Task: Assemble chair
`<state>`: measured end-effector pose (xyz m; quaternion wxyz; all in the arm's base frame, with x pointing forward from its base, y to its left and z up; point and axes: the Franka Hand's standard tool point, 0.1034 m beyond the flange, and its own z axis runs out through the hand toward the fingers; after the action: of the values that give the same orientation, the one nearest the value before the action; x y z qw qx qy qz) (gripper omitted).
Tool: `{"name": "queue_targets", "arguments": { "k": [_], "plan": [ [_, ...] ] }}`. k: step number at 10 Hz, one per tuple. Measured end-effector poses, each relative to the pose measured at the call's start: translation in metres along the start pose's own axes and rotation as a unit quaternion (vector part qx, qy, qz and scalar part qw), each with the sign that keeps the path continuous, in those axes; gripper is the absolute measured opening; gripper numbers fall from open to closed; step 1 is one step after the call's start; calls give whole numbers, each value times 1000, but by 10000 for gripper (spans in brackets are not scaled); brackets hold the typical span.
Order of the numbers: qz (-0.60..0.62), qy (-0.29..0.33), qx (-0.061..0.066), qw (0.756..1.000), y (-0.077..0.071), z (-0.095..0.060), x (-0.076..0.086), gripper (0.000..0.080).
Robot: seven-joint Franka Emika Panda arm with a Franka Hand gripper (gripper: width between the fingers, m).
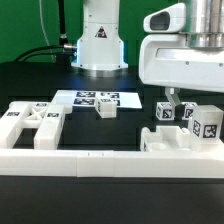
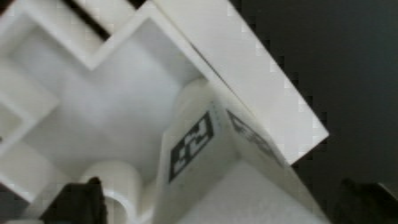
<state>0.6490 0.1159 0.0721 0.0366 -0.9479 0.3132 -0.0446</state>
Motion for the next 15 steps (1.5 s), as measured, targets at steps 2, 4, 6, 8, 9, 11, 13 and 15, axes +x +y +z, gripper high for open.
{"name": "queue_targets", "arguments": {
  "k": [2, 4, 6, 8, 9, 11, 13, 15],
  "plan": [
    [-100, 2, 1, 995, -2, -1, 0, 649],
    [-161, 1, 2, 987, -5, 0, -3, 649],
    [-217, 1, 1, 976, -4, 0, -2, 649],
    [-225, 1, 1, 974, -4, 1, -2, 639],
    [-224, 1, 1, 974, -4, 1, -2, 472],
    [-207, 1, 1, 978, -3, 1, -1, 287],
    [-141, 2, 1, 990, -3, 1, -1, 287],
    [-50, 2, 1, 999, -2, 0, 0, 287]
  ]
}}
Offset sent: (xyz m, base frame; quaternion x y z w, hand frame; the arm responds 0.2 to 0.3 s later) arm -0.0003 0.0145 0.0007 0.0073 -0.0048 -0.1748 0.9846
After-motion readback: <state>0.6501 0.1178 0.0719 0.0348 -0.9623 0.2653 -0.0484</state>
